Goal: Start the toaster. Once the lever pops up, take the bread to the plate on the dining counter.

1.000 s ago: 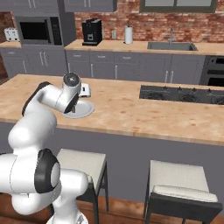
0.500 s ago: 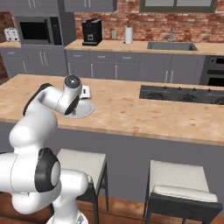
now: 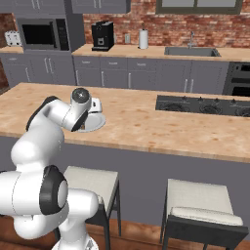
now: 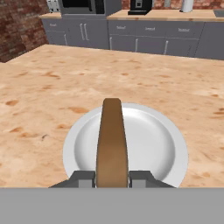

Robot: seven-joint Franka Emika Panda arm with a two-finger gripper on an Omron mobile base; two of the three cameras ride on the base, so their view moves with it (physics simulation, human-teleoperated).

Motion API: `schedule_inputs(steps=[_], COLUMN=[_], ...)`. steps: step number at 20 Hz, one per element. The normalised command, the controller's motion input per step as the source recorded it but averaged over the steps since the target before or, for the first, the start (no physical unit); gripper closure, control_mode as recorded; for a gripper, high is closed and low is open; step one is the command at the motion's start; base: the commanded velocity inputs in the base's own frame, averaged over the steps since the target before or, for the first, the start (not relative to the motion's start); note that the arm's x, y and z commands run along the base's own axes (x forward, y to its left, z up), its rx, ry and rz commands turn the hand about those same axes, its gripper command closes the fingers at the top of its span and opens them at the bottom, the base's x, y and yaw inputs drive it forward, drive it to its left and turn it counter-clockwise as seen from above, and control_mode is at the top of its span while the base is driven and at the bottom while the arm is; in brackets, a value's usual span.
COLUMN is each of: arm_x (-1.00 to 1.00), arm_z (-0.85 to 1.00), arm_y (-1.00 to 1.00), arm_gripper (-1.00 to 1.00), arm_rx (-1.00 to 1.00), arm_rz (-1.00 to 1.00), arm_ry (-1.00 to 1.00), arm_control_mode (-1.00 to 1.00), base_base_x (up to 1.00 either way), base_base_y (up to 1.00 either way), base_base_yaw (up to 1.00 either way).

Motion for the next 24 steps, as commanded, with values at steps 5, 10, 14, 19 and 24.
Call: schedule_inputs(steps=[5,10,14,19,24], arm_x=[0.14,0.15,0.01,0.02,0.0], arm_z=[0.0,0.0,-0.01,-0.02,-0.07], arm_y=[0.0,0.0,0.0,0.0,0.0], arm_gripper=[1.0,1.0,1.0,1.0,1.0], arm_rx=[0.0,0.0,0.0,0.0,0.0], arm_rz=[0.0,0.0,0.0,0.0,0.0], arm_ry=[0.0,0.0,-0.01,0.0,0.0], arm_control_mode=[-1.0,-1.0,-1.0,-1.0,-1.0], base_base_x=[0.0,0.0,0.0,0.0,0.0], base_base_y=[0.0,0.0,0.0,0.0,0.0], base_base_yaw=[0.0,0.0,0.0,0.0,0.0])
